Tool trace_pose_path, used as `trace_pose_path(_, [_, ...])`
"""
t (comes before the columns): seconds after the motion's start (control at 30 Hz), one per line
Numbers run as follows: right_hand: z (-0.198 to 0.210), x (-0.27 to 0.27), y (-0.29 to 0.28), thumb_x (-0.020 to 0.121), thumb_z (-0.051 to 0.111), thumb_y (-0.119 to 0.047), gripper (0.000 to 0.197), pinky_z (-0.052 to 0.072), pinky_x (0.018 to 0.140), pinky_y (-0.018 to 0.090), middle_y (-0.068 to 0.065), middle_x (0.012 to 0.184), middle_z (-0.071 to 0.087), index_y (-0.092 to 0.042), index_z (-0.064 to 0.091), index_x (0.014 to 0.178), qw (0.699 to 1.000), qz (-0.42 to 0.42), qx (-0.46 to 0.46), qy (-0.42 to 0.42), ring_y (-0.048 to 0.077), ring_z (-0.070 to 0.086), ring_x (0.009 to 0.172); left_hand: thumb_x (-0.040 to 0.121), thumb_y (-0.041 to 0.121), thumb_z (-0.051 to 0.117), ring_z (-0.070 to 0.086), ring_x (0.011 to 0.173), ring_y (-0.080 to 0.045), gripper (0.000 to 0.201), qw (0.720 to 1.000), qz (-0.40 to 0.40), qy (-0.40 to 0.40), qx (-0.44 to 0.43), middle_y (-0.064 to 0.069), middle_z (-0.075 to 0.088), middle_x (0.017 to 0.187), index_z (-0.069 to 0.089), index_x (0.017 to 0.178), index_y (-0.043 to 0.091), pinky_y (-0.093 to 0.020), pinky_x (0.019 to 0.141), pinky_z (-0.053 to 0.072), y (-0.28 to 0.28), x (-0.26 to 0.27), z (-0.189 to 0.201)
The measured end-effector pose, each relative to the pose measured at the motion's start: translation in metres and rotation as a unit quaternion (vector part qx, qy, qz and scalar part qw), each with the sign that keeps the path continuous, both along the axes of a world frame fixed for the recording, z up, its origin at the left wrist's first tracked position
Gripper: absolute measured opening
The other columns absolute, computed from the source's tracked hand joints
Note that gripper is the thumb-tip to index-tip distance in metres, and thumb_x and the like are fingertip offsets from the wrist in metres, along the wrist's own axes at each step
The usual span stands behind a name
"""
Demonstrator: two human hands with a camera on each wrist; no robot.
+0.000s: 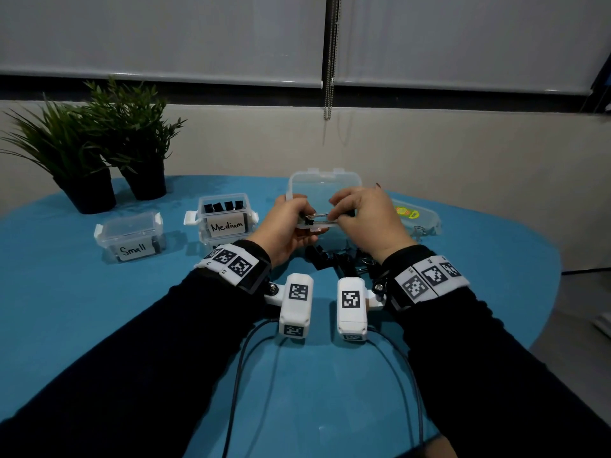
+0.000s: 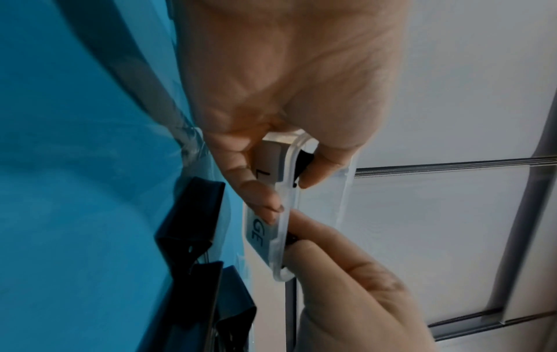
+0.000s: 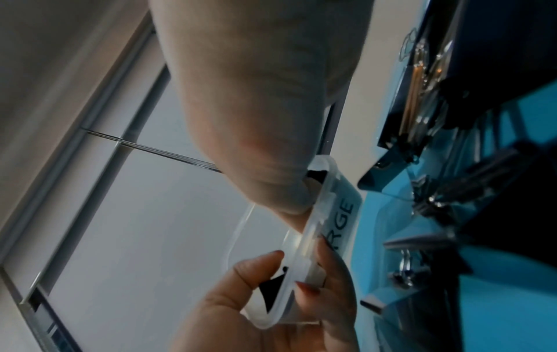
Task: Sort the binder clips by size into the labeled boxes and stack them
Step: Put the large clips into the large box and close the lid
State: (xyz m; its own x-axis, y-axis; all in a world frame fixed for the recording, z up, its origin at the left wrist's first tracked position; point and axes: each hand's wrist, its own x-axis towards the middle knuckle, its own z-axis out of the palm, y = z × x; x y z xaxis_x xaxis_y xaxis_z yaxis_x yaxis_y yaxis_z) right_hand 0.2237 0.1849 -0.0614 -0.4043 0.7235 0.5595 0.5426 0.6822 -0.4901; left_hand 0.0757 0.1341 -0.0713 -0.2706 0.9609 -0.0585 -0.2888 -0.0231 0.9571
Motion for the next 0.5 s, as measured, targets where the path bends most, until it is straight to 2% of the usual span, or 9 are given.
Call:
trace_pose_path(0.03, [0.001,-0.001,-0.002,0.08,0.062,-0.003,0.028,0.023,0.12,0.053,-0.005,0.095,0.074,-0.023,0.082,0.087,0.999,-0.008,-0.017,-0.048,0.017,0.063,0.097,0.092,0.005,0.047,0.068,0.07,-0.025,0.044,1.0,0.003,0.008,-0.001,-0.012,0.052,0.105,0.042,0.135,0.011,-0.024,0.043,0.048,0.0,0.0,-0.001])
trace_pose_path(0.1, [0.003,-0.002,-0.007,0.086,0.052,-0.006,0.036,0.01,0.123,0.054,-0.014,0.078,0.067,-0.03,0.077,0.099,0.99,-0.024,-0.048,-0.128,0.016,0.056,0.093,0.093,0.006,0.047,0.068,0.066,-0.024,0.04,1.0,0.014,0.026,-0.004,-0.01,0.052,0.099,0.043,0.132,0.011,-0.023,0.042,0.048,0.001,-0.001,-0.002])
trace_pose_path(0.13, [0.005,-0.002,-0.01,0.087,0.048,-0.006,0.039,0.008,0.123,0.055,-0.015,0.079,0.065,-0.032,0.073,0.103,0.988,-0.018,-0.059,-0.143,0.015,0.055,0.094,0.093,0.007,0.047,0.068,0.067,-0.026,0.036,0.999,0.019,0.031,-0.007,-0.01,0.051,0.097,0.044,0.129,0.011,-0.023,0.042,0.047,0.001,-0.002,-0.003])
trace_pose_path(0.2, [0.005,-0.003,-0.013,0.086,0.043,-0.004,0.041,0.009,0.12,0.06,-0.013,0.099,0.072,-0.032,0.06,0.11,0.988,0.008,-0.072,-0.138,0.016,0.059,0.106,0.094,0.011,0.046,0.066,0.069,-0.029,0.026,0.999,0.027,0.028,-0.014,-0.01,0.051,0.094,0.044,0.12,0.011,-0.023,0.042,0.046,0.002,-0.003,-0.004])
trace_pose_path(0.27, [0.005,-0.002,-0.013,0.085,0.042,-0.003,0.041,0.01,0.119,0.061,-0.01,0.113,0.073,-0.029,0.055,0.116,0.987,0.023,-0.084,-0.133,0.017,0.059,0.116,0.095,0.013,0.048,0.066,0.068,-0.03,0.023,0.999,0.037,0.028,-0.02,-0.013,0.052,0.095,0.044,0.118,0.01,-0.023,0.042,0.045,0.003,-0.004,-0.004])
trace_pose_path(0.37, [0.005,-0.001,-0.016,0.085,0.043,-0.002,0.046,0.005,0.121,0.06,-0.012,0.115,0.072,-0.029,0.06,0.119,0.985,0.027,-0.093,-0.143,0.014,0.058,0.118,0.094,0.006,0.054,0.067,0.065,-0.03,0.034,0.998,0.044,0.039,-0.022,-0.017,0.055,0.099,0.046,0.127,0.009,-0.026,0.044,0.046,0.005,-0.005,-0.006])
trace_pose_path(0.5, [0.007,-0.001,-0.019,0.086,0.042,0.0,0.049,-0.006,0.122,0.058,-0.013,0.117,0.072,-0.03,0.062,0.119,0.982,0.032,-0.108,-0.152,0.011,0.058,0.121,0.087,-0.009,0.054,0.066,0.053,-0.025,0.043,0.997,0.059,0.048,-0.027,-0.02,0.058,0.094,0.047,0.123,0.012,-0.03,0.05,0.044,0.003,-0.007,-0.008])
